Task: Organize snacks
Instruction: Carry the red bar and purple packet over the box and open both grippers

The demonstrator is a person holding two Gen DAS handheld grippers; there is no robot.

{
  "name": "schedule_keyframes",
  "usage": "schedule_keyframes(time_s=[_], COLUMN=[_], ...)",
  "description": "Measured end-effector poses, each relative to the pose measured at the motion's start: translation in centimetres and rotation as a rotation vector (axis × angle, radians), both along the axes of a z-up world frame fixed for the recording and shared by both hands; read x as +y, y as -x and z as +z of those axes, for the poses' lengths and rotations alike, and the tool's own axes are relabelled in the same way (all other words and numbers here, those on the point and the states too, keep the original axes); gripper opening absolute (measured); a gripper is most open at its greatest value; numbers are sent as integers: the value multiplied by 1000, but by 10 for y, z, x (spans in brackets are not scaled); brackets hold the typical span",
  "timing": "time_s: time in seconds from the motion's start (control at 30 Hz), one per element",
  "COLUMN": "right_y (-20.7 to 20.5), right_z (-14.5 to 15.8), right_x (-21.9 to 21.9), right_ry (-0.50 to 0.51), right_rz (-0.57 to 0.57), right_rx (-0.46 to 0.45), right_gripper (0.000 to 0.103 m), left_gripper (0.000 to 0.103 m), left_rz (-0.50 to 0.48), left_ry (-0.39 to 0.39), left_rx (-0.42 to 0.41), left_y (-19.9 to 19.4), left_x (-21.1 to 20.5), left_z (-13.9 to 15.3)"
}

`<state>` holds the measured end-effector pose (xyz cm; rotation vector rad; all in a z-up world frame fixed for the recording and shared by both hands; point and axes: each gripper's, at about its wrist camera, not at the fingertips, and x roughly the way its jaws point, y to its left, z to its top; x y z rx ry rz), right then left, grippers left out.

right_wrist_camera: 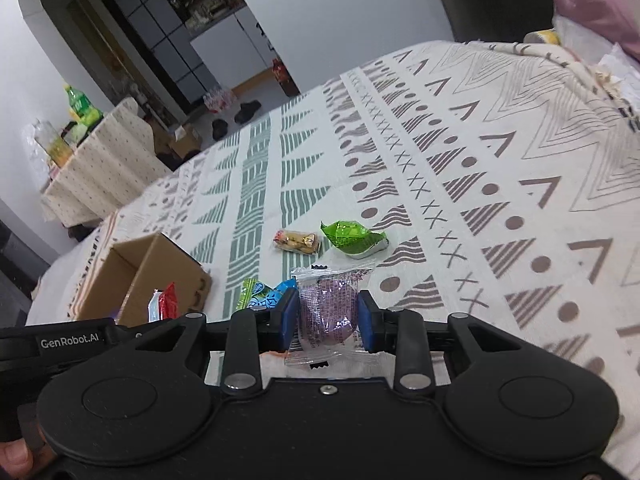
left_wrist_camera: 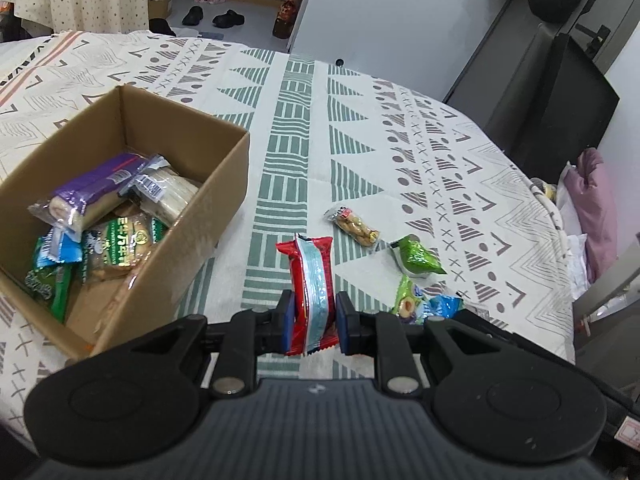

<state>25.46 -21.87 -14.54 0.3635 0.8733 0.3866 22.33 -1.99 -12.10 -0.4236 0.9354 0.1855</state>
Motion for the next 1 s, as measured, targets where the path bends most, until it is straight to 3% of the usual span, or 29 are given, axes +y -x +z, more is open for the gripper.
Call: schedule_keyframes(time_s=[0.4,1.0], right_y=[31,55], right_z=[28,74], right_x=[-9,29], right_ry=[-63,-86], right_rz=[-57,-23], right_rx=[-44,-124], right_gripper=[31,31], left_gripper=[20,20], left_rz=[-23,-47], left_ry=[-3,19], left_rx=[-62,-132], left_y=[28,55], left_x=[-2,30], left_z=[40,80])
